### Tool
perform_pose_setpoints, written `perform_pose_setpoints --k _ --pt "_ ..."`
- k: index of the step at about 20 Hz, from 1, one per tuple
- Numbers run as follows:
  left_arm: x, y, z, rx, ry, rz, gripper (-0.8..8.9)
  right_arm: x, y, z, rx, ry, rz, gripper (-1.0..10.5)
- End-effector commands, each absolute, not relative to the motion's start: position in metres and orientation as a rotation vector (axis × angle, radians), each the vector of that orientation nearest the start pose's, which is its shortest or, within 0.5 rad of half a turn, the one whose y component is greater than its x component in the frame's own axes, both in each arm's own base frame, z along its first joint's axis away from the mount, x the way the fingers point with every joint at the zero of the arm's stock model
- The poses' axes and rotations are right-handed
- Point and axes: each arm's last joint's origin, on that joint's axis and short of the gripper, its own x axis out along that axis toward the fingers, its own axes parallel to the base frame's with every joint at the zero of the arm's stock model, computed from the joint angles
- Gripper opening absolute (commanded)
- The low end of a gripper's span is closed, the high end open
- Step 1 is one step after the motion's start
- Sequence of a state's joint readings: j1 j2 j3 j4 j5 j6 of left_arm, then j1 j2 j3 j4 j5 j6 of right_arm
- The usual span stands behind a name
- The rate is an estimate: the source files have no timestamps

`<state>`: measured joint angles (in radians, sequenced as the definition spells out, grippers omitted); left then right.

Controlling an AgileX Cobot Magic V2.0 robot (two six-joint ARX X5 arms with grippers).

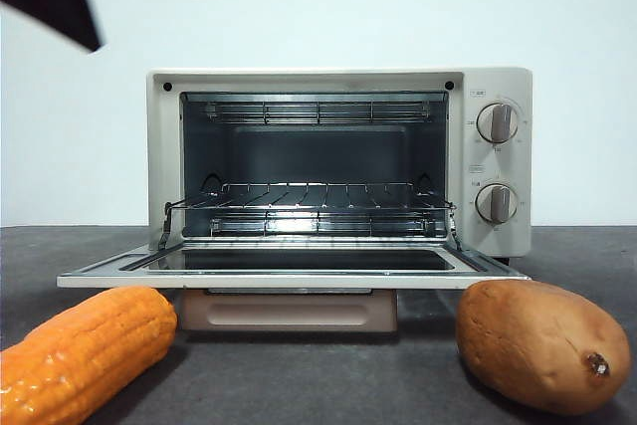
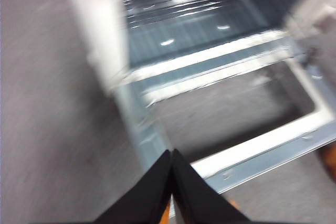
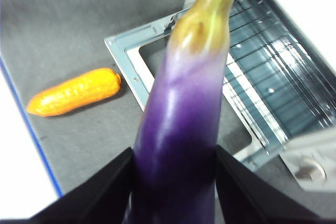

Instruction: Take the eggplant from the table,put the eggplant in the oven

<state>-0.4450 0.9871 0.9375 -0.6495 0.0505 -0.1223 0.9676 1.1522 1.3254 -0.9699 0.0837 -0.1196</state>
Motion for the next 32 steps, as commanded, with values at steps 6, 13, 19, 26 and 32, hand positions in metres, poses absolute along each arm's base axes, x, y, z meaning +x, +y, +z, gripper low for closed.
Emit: perform_pose_setpoints --k 6,13,19,26,32 --pt "0.169 -0.048 0.258 -0.152 0.794 -0.361 0.04 0.168 0.236 0.326 -0.856 0.68 0.771 1.6" --pt "0.172 -0.034 0.251 -0.251 0.802 -0.396 0.04 0.212 0.29 0.272 -1.158 0.517 0.643 1.6" --pt "0.171 -0.035 0.251 -0.26 0.803 -0.434 0.04 0.241 0.312 0.247 -1.3 0.37 0.595 1.6" --pt "0.171 -0.036 0.251 -0.272 0.806 -0.469 0.04 0.278 0.312 0.217 -1.342 0.367 0.469 1.6" --pt "0.171 -0.036 0.251 -0.274 0.807 -0.473 0.04 0.283 0.311 0.211 -1.289 0.386 0.446 3.1"
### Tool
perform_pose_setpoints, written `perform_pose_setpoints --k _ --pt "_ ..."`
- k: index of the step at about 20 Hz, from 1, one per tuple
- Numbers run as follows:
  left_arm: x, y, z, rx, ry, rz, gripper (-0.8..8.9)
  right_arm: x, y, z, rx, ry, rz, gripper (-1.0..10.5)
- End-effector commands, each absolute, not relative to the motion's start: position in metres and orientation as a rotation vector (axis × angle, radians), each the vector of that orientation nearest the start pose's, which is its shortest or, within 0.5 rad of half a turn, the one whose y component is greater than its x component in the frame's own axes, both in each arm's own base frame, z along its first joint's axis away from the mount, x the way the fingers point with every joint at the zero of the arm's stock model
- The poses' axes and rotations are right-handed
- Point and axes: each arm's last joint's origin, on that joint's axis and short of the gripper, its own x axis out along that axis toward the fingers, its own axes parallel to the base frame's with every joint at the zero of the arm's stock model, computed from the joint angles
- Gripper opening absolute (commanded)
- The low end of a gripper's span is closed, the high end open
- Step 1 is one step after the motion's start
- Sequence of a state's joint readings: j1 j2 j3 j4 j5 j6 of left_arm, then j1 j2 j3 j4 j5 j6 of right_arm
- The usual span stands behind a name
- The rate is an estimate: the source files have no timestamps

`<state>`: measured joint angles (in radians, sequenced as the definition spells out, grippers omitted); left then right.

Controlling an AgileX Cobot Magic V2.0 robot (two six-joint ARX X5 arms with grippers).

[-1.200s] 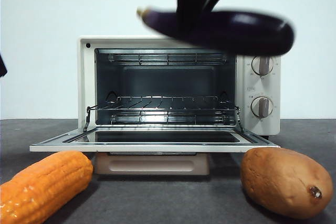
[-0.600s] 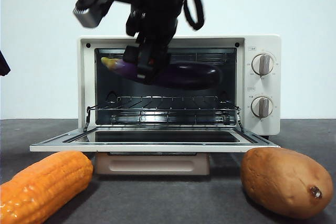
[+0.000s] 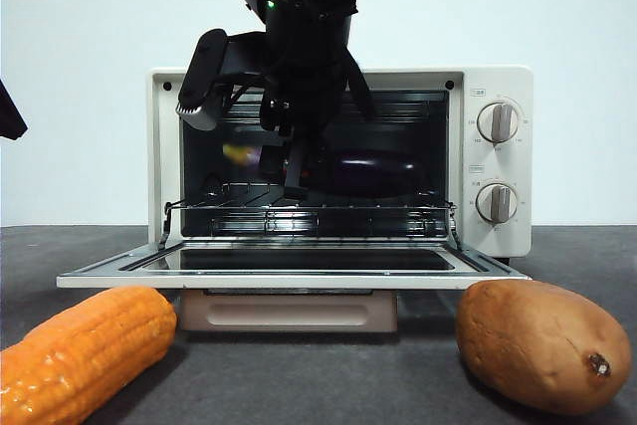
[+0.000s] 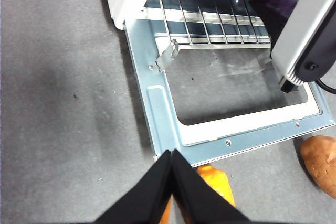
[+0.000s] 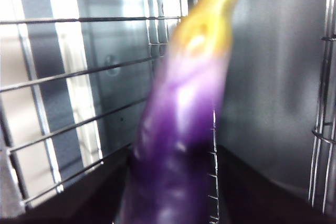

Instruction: Take the eggplant from the table,put the eggplant in the oven

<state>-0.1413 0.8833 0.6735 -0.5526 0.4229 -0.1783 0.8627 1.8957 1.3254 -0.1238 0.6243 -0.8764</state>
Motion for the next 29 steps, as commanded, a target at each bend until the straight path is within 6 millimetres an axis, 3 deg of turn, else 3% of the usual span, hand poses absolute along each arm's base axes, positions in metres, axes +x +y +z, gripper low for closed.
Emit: perform_pose_setpoints --k 1,20,25,29 --pt "0.171 -0.036 0.251 -0.273 0.807 -0.473 0.04 0.283 0.31 0.211 -1.287 0.391 0.447 3.1" --pt "0.181 -0.038 0.247 -0.27 0.802 -0.474 0.04 0.273 0.313 0.22 -1.236 0.391 0.386 3.1" --pt "0.206 -0.041 0.228 -0.276 0.849 -0.466 0.04 0.236 0.311 0.263 -1.081 0.361 0.416 3.1" --pt "0.231 -0.045 0.196 -0.289 0.96 -0.448 0.04 0.19 0.288 0.312 -0.949 0.377 0.453 2.5"
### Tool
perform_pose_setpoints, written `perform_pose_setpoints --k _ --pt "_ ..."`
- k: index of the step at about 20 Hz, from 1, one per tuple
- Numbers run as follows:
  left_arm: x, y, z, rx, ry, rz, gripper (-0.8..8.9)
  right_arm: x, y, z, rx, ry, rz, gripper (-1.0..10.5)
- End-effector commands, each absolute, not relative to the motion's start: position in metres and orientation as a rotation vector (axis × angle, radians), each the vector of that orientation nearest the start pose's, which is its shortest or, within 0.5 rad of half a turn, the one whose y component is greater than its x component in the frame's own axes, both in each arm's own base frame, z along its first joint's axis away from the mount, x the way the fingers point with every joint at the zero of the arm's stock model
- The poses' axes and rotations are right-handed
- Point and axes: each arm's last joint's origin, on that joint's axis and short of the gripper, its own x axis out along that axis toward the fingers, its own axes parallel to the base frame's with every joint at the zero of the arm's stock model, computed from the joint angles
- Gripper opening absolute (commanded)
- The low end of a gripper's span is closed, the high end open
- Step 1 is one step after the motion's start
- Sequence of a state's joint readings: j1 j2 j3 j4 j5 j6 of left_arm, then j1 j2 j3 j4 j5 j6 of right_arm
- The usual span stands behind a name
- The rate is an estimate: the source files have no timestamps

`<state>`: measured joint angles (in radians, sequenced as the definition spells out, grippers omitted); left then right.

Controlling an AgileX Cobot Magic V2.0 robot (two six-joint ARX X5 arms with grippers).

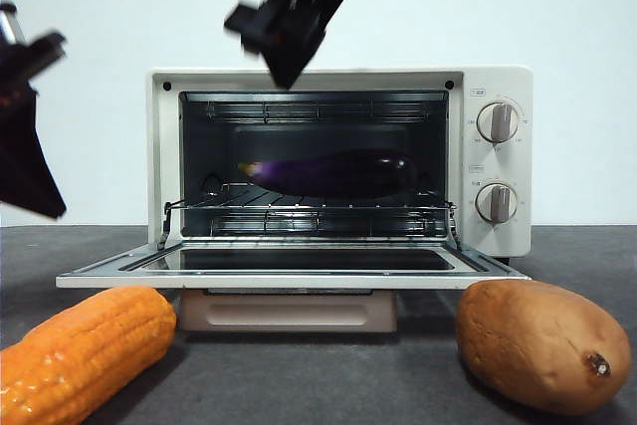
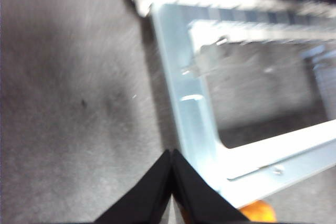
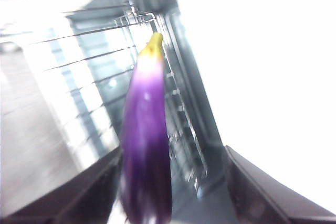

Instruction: Take the eggplant from the table,put the eggplant in the oven

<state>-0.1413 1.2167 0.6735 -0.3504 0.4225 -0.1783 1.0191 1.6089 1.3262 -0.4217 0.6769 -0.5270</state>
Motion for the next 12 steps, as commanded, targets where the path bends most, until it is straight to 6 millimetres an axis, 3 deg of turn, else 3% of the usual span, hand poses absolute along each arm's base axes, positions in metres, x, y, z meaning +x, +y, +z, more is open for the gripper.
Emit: perform_pose_setpoints --k 1,8,12 --pt "0.235 -0.046 0.189 -0.291 0.979 -0.444 0.04 0.18 0.281 0.322 -0.923 0.383 0.461 2.1" --pt "0.25 -0.048 0.154 -0.304 1.094 -0.424 0.04 0.123 0.22 0.378 -0.726 0.398 0.578 0.2" --pt "0.251 -0.048 0.147 -0.301 1.121 -0.44 0.04 0.108 0.197 0.396 -0.644 0.363 0.617 0.0"
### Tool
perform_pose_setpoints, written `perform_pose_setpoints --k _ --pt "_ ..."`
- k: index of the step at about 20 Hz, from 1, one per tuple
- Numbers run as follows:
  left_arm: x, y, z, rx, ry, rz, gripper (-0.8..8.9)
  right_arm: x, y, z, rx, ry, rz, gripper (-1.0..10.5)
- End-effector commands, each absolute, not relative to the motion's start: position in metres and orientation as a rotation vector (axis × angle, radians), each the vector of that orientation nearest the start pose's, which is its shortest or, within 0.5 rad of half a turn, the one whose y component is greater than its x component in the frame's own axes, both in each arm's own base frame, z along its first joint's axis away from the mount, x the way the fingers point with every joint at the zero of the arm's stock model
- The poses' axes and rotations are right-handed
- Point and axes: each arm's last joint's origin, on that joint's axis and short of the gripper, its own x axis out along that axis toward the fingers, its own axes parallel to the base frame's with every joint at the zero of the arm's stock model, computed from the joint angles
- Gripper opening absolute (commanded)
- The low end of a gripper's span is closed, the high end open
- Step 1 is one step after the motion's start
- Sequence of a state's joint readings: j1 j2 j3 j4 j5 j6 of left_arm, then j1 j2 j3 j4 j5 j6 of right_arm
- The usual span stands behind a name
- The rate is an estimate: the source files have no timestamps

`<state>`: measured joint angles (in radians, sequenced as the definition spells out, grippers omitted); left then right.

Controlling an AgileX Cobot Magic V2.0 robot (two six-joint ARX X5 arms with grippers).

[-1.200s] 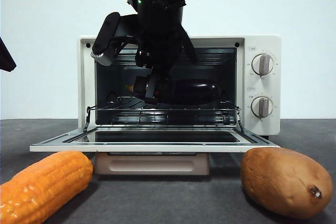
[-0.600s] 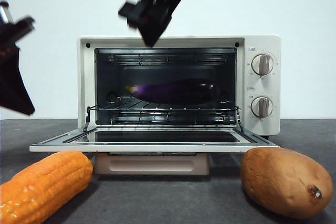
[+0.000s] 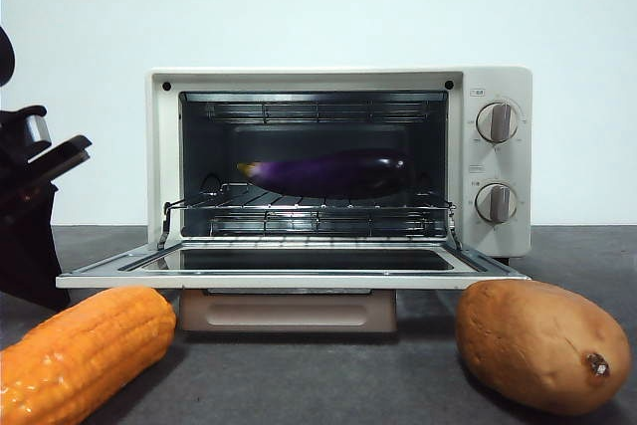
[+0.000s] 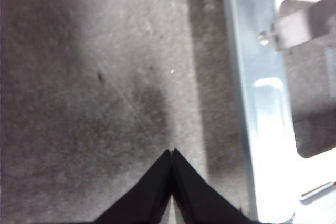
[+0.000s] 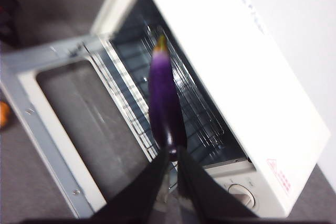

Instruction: Take the eggplant from the table,put the eggplant in the oven

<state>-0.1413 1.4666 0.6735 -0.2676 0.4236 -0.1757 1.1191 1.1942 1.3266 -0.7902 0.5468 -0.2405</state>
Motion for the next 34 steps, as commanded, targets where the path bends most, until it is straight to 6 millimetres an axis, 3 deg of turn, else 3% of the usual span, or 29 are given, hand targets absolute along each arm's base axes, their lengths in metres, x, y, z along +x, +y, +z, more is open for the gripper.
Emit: perform_pose_setpoints --k 1,8,16,24,34 --pt "0.252 -0.049 0.145 -0.297 1.125 -0.458 0.04 0.105 0.191 0.4 -0.629 0.351 0.616 0.0" --pt "0.252 -0.052 0.132 -0.332 1.173 -0.596 0.04 0.087 0.151 0.425 -0.503 0.262 0.607 0.0" --pt "0.253 -0.053 0.124 -0.389 1.194 -0.698 0.04 0.072 0.12 0.438 -0.429 0.195 0.6 0.0" --pt "0.257 -0.045 0.129 -0.48 1.118 -0.808 0.04 0.064 0.101 0.439 -0.381 0.217 0.593 0.0" --pt "0.27 -0.046 0.144 -0.585 0.937 -1.052 0.04 0.058 0.089 0.425 -0.379 0.372 0.57 0.0"
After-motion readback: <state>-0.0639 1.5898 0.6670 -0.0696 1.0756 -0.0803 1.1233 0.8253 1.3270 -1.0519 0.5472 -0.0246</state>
